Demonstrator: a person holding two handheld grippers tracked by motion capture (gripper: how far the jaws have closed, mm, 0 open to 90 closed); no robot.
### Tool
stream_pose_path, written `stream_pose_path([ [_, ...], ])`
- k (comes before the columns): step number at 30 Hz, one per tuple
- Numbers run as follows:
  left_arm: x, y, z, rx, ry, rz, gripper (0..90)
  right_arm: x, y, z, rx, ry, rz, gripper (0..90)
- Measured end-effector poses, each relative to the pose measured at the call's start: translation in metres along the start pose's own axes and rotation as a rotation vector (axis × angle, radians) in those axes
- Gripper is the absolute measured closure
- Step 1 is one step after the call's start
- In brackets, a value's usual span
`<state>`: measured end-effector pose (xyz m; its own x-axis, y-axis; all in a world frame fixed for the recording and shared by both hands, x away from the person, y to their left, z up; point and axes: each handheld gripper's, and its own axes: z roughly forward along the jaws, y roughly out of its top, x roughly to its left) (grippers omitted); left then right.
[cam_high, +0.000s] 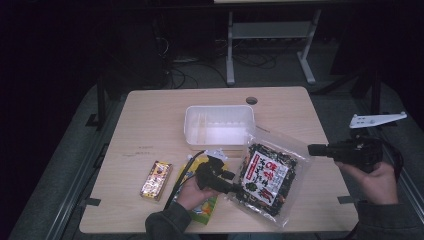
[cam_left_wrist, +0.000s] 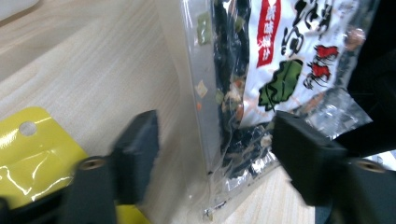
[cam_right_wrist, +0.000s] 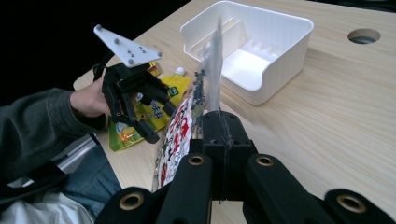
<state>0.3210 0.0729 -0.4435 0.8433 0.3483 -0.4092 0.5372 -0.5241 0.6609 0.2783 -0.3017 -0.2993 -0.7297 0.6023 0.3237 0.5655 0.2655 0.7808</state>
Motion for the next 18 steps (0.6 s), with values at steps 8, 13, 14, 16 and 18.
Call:
stream_pose_path([
  [8, 0.004, 0.001, 0.004, 0.001, -0.043, -0.019, 24.7, 0.012, 0.010, 0.001, -0.013, 0.031, -0.041, 89.8],
  [13, 0.002, 0.003, 0.001, -0.021, -0.103, 0.011, 45.8, 0.015, 0.014, 0.004, -0.008, 0.042, -0.053, 89.8],
  [14, 0.001, 0.003, -0.002, -0.014, -0.117, 0.036, 54.3, 0.015, 0.014, 0.005, -0.013, 0.042, -0.054, 89.8],
  [16, 0.000, 0.003, -0.004, -0.011, -0.130, 0.047, 61.5, 0.013, 0.013, 0.004, -0.020, 0.036, -0.051, 89.8],
  [18, -0.001, 0.003, -0.005, -0.010, -0.135, 0.060, 64.6, 0.012, 0.013, 0.004, -0.022, 0.037, -0.046, 89.8],
])
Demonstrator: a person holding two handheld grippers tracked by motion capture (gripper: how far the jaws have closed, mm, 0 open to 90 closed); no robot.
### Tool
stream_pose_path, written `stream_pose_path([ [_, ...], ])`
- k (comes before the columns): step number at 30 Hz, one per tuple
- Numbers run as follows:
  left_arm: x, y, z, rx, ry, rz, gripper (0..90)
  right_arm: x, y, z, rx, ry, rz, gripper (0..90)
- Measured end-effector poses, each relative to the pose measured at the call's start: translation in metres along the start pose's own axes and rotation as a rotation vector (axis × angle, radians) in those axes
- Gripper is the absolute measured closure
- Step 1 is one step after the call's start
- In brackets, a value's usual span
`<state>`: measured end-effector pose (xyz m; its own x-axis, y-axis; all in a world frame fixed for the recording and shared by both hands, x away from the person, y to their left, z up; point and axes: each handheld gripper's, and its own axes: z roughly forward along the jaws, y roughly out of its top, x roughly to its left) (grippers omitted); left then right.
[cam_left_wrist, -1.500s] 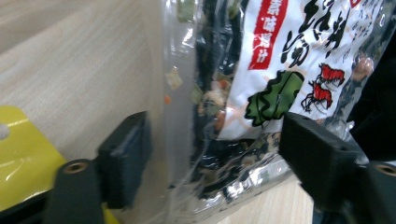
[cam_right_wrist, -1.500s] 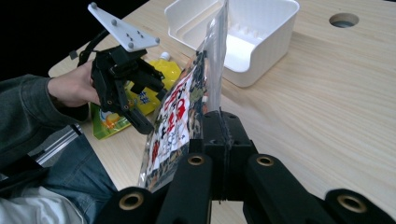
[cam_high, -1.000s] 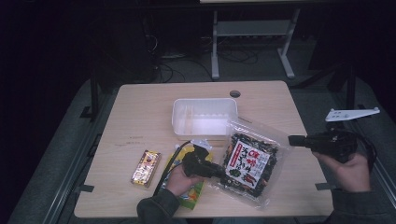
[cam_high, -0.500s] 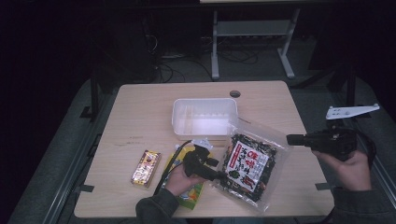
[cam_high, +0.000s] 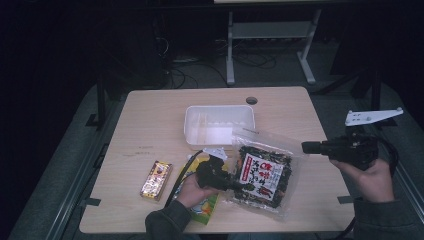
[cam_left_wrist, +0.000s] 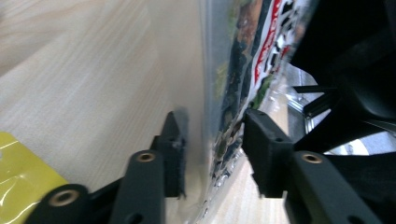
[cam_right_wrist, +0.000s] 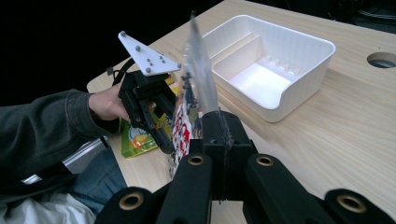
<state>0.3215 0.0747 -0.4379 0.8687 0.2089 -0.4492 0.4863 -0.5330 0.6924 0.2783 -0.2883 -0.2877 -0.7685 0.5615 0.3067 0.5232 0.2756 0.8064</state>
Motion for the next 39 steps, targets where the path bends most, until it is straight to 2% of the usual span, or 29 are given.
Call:
stream_pose_path([
  [2, -0.004, 0.001, 0.000, 0.010, 0.012, 0.036, 70.8, -0.003, -0.001, 0.001, -0.001, -0.008, 0.003, 89.6],
  [5, -0.006, 0.002, -0.001, 0.015, 0.016, 0.051, 72.3, -0.006, -0.002, 0.001, 0.000, -0.022, 0.002, 88.1],
  [6, -0.007, 0.002, -0.001, 0.016, 0.020, 0.054, 72.3, -0.008, -0.002, 0.001, 0.004, -0.030, 0.001, 85.0],
  [7, -0.008, 0.002, -0.001, 0.016, 0.021, 0.060, 72.8, -0.009, -0.003, 0.002, 0.007, -0.037, 0.002, 79.0],
  [8, -0.008, 0.003, 0.000, 0.008, 0.019, 0.056, 73.1, -0.014, -0.005, 0.005, 0.012, -0.051, 0.010, 61.8],
  [9, -0.008, 0.003, 0.000, 0.008, 0.019, 0.056, 73.2, -0.014, -0.005, 0.005, 0.012, -0.051, 0.010, 61.8],
  [10, -0.008, 0.003, 0.000, 0.008, 0.016, 0.056, 73.3, -0.020, -0.009, 0.008, 0.010, -0.054, 0.035, 51.1],
  [11, -0.008, 0.003, 0.000, 0.008, 0.017, 0.057, 73.3, -0.020, -0.009, 0.008, 0.010, -0.054, 0.035, 51.1],
  [12, -0.008, 0.002, 0.000, 0.007, 0.013, 0.058, 73.4, -0.025, -0.013, 0.014, 0.014, -0.056, 0.036, 44.2],
  [14, -0.008, 0.002, 0.000, 0.006, 0.010, 0.057, 73.4, -0.029, -0.016, 0.020, 0.028, -0.064, 0.041, 41.0],
  [18, -0.008, 0.002, -0.001, 0.004, 0.005, 0.068, 73.6, -0.038, -0.021, 0.033, 0.057, -0.051, 0.070, 41.0],
  [25, -0.008, 0.000, -0.002, 0.006, 0.004, 0.072, 73.7, -0.050, -0.028, 0.048, 0.056, -0.001, 0.108, 40.6],
  [28, -0.010, 0.001, -0.002, 0.005, 0.008, 0.084, 73.8, -0.057, -0.030, 0.056, 0.088, 0.006, 0.125, 41.1],
  [29, -0.010, 0.001, -0.002, 0.005, 0.008, 0.088, 73.8, -0.061, -0.031, 0.064, 0.111, 0.019, 0.136, 41.1],
  [31, -0.010, 0.001, -0.002, 0.006, 0.008, 0.093, 73.8, -0.062, -0.031, 0.067, 0.118, 0.027, 0.136, 41.3],
  [32, -0.010, 0.001, -0.003, 0.005, 0.008, 0.094, 73.8, -0.062, -0.032, 0.072, 0.123, 0.056, 0.132, 43.7],
  [33, -0.010, 0.001, -0.003, 0.005, 0.008, 0.096, 73.8, -0.062, -0.032, 0.072, 0.123, 0.056, 0.132, 43.7],
  [34, -0.010, 0.001, -0.003, 0.005, 0.009, 0.097, 73.7, -0.061, -0.032, 0.074, 0.122, 0.077, 0.131, 46.4],
  [36, -0.010, 0.000, -0.003, 0.016, 0.030, 0.103, 73.3, -0.058, -0.030, 0.080, 0.129, 0.144, 0.112, 60.4],
  [37, -0.010, 0.000, -0.003, 0.016, 0.030, 0.103, 73.0, -0.058, -0.030, 0.080, 0.129, 0.144, 0.112, 60.4],
  [38, -0.009, -0.002, -0.004, 0.013, 0.037, 0.103, 72.5, -0.055, -0.029, 0.078, 0.112, 0.182, 0.105, 68.4],
  [39, -0.009, -0.002, -0.004, 0.013, 0.037, 0.103, 71.9, -0.055, -0.029, 0.078, 0.112, 0.182, 0.105, 68.4],
])
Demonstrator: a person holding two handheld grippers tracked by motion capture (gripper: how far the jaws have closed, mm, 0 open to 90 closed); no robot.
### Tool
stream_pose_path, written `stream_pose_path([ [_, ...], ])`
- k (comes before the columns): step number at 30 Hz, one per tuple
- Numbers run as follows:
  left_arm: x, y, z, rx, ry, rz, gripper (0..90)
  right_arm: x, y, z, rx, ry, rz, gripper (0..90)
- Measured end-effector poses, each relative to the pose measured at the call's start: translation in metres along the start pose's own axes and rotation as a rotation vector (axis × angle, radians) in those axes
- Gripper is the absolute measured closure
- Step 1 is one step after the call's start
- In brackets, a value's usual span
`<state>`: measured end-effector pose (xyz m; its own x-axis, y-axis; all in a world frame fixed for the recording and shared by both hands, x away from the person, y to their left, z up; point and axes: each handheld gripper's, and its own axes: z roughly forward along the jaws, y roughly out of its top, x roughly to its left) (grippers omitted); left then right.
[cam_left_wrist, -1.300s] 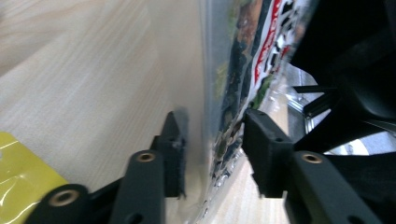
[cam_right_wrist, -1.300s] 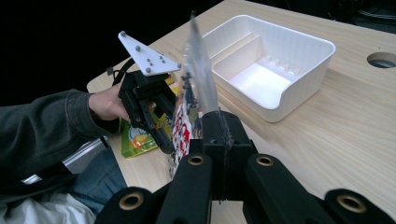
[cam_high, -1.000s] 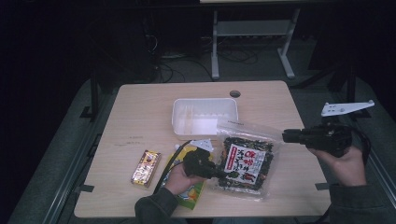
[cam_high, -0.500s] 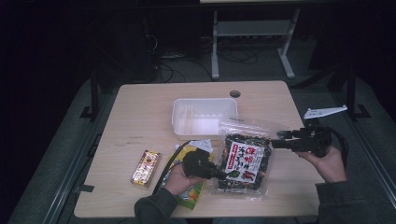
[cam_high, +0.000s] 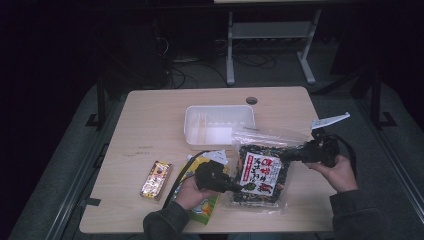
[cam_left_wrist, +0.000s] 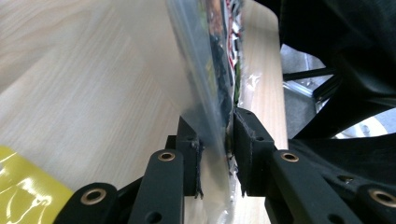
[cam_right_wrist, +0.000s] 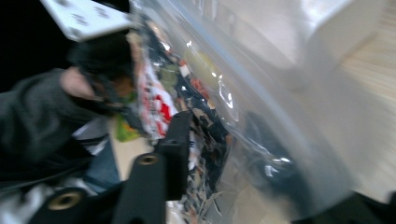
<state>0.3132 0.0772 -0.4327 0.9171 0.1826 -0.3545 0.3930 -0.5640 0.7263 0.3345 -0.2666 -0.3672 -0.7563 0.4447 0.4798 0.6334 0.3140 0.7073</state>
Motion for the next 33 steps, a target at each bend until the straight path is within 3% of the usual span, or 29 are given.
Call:
stream_pose_path([
  [5, 0.001, -0.003, -0.004, -0.025, 0.052, -0.013, 64.4, 0.016, 0.006, -0.005, 0.019, 0.024, -0.052, 76.1],
  [10, 0.000, -0.004, -0.010, -0.056, 0.072, -0.018, 56.3, 0.031, 0.010, -0.007, 0.025, 0.065, -0.093, 78.5],
  [13, -0.003, -0.005, -0.018, -0.067, 0.122, -0.025, 45.4, 0.043, 0.014, -0.010, 0.036, 0.039, -0.123, 78.8],
  [15, -0.003, -0.005, -0.020, -0.065, 0.130, -0.026, 40.6, 0.049, 0.016, -0.013, 0.033, 0.027, -0.138, 78.9],
  [21, -0.010, -0.012, -0.035, -0.064, 0.188, -0.022, 35.9, 0.061, 0.023, -0.023, 0.011, -0.013, -0.154, 79.0],
  [27, -0.019, -0.026, -0.056, -0.060, 0.247, -0.018, 31.5, 0.074, 0.037, -0.033, -0.026, -0.116, -0.170, 79.0],
  [28, -0.019, -0.026, -0.056, -0.060, 0.247, -0.018, 31.1, 0.074, 0.037, -0.033, -0.026, -0.116, -0.170, 79.0],
  [29, -0.021, -0.030, -0.060, -0.062, 0.255, -0.021, 30.7, 0.077, 0.042, -0.034, -0.037, -0.150, -0.178, 79.0],
  [33, -0.024, -0.039, -0.070, -0.065, 0.282, -0.021, 30.4, 0.081, 0.051, -0.031, -0.037, -0.190, -0.186, 79.0],
])
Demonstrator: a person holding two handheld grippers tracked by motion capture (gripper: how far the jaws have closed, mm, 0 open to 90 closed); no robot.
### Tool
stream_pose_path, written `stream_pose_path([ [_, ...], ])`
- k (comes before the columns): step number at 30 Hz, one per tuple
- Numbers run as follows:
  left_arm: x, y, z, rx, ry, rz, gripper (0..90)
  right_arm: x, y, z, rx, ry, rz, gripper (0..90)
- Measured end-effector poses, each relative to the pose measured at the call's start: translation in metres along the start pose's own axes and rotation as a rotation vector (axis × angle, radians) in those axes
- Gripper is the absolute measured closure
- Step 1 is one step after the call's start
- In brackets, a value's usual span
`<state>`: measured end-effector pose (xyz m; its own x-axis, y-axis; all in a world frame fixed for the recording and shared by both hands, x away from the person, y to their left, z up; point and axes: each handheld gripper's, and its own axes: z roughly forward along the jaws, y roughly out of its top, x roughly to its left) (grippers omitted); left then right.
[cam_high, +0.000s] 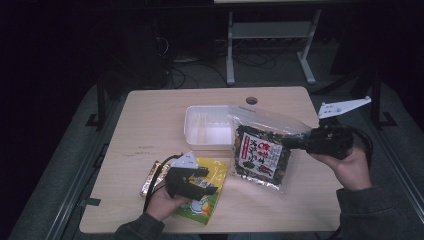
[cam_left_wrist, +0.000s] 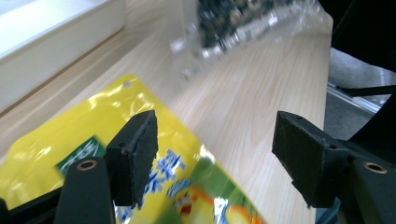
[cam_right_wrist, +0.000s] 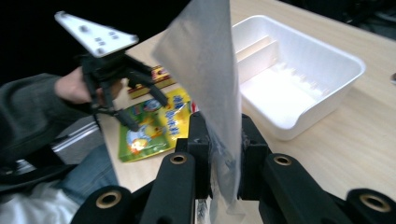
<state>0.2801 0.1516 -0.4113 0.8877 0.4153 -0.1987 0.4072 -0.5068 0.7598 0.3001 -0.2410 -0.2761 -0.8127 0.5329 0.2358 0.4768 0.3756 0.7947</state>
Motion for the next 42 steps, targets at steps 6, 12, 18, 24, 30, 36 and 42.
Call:
stream_pose_path([
  [6, 0.001, -0.014, -0.016, -0.013, 0.021, -0.017, 30.2, 0.001, 0.022, 0.009, -0.010, -0.057, -0.010, 79.0],
  [12, 0.002, -0.026, -0.025, -0.013, 0.033, -0.025, 29.8, 0.002, 0.043, 0.016, -0.035, -0.105, -0.023, 79.0],
  [18, 0.003, -0.031, -0.031, -0.026, 0.038, -0.024, 28.9, 0.003, 0.060, 0.030, -0.037, -0.136, -0.023, 79.0],
  [24, 0.006, -0.035, -0.036, -0.032, 0.041, -0.035, 28.4, 0.001, 0.080, 0.044, -0.054, -0.183, -0.042, 78.9],
  [30, 0.008, -0.036, -0.036, -0.033, 0.038, -0.042, 28.1, -0.003, 0.092, 0.058, -0.072, -0.244, -0.063, 78.9],
  [36, 0.009, -0.037, -0.034, -0.024, 0.037, -0.043, 27.9, -0.012, 0.099, 0.073, -0.079, -0.256, -0.054, 78.9],
  [42, 0.011, -0.038, -0.036, -0.025, 0.039, -0.044, 26.9, -0.023, 0.105, 0.096, -0.063, -0.308, -0.077, 78.9],
])
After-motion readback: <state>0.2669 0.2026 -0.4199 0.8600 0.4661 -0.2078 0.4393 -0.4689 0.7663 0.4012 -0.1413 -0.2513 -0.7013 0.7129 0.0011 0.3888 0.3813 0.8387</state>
